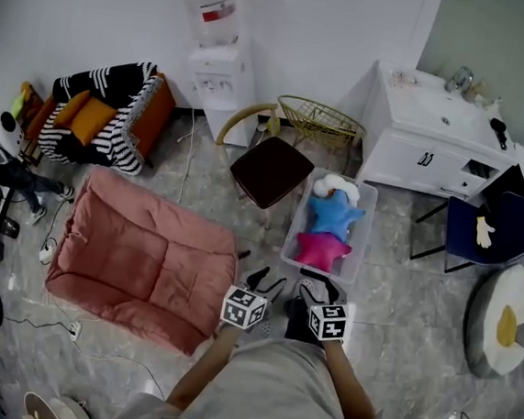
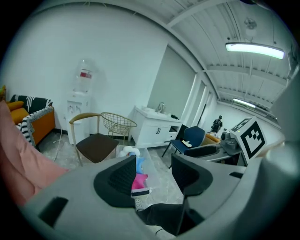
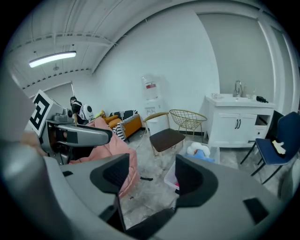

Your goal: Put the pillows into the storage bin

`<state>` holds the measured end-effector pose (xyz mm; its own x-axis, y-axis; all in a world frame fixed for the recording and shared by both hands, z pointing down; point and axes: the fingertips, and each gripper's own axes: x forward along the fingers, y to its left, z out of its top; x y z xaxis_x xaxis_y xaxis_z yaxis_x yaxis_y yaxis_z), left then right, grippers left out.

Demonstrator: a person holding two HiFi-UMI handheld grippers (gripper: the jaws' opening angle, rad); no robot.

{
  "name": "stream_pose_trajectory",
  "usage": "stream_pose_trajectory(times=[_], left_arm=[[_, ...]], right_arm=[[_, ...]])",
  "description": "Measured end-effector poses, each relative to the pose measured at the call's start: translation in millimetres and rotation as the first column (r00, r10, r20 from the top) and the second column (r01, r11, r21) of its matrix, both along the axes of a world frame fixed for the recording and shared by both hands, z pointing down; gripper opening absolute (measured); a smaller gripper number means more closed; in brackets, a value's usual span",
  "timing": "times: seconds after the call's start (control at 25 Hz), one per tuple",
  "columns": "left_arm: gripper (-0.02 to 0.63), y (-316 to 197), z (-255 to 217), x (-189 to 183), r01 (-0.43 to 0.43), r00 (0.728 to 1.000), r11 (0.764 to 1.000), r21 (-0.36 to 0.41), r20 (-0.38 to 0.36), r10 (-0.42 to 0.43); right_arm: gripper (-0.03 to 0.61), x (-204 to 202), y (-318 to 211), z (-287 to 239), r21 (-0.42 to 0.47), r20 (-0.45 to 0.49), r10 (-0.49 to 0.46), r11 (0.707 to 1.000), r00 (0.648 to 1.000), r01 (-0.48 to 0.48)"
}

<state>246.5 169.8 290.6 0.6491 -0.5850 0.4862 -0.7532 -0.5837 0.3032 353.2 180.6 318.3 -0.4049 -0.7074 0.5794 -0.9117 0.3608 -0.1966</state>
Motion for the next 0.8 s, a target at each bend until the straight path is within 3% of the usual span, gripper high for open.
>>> stream_pose_trajectory(times=[0.28,0.8], left_arm=[[0.227,15.8,5.8,-17.0,0.065,0.996,0.998,-0.02,-0.055,-0.066],[0.046,25.0,3.6,-19.0,0.122,0.991,0.992,0.002,-0.054,-0.122]], right_arm=[[0.275,3.7,14.9,-1.0,0.016,0.015,0.028,0.999,1.0,-0.028],[0.141,32.1,22.7,7.9,0.012,0.0,0.135,0.991,0.991,-0.135]])
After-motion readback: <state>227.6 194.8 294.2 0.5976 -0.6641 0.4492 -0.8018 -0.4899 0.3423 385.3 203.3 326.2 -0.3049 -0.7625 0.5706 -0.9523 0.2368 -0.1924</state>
